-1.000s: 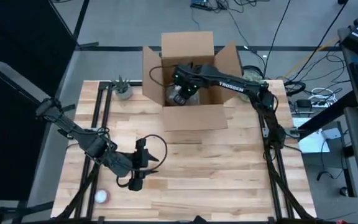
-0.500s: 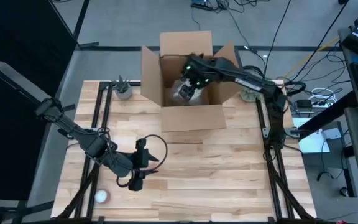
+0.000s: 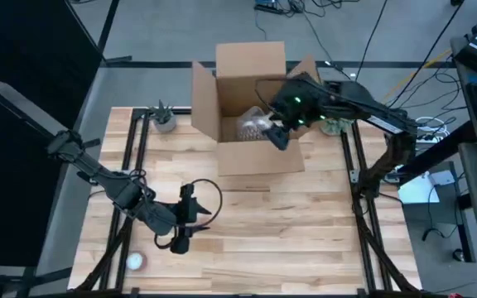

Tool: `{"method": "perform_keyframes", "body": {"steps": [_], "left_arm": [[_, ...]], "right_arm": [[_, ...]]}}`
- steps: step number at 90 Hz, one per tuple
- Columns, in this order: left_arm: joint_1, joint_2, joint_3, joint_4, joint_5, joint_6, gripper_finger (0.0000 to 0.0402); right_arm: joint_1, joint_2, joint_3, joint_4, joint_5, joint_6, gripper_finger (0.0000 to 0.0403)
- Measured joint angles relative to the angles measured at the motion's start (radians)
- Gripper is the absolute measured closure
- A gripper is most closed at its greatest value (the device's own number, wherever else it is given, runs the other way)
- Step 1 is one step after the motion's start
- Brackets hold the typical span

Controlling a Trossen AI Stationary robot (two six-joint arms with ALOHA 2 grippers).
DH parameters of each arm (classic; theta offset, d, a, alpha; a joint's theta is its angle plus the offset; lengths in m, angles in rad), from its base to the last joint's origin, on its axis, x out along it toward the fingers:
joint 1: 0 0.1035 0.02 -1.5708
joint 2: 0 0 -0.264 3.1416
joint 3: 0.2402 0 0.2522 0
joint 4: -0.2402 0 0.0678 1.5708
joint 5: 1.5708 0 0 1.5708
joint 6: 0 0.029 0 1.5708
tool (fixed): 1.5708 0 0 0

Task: Wrap mug
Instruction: Return to Home Position

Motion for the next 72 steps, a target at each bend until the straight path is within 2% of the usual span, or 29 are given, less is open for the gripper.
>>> {"method": "perform_keyframes", "body": {"steps": [15,29,50,65,72], "left_arm": [[0.000,-0.067,-0.002,-0.133,-0.050,-0.039,0.0254],[0.000,-0.194,-0.087,-0.160,-0.055,-0.060,0.0307],[0.003,-0.436,-0.295,-0.107,-0.042,-0.106,0.0391],[0.003,-0.553,-0.453,0.002,-0.018,-0.106,0.0398],[0.003,-0.594,-0.518,0.050,-0.003,-0.106,0.0398]], "right_arm": [[0.163,-0.087,-0.092,-0.011,0.053,0.054,0.0175],[0.300,-0.222,-0.329,0.051,0.122,0.158,0.0223],[0.439,-0.473,-0.806,0.444,0.131,0.237,0.0319],[0.472,-0.616,-1.121,0.746,0.128,0.204,0.0387],[0.472,-0.671,-1.251,0.852,0.129,0.195,0.0398]]}}
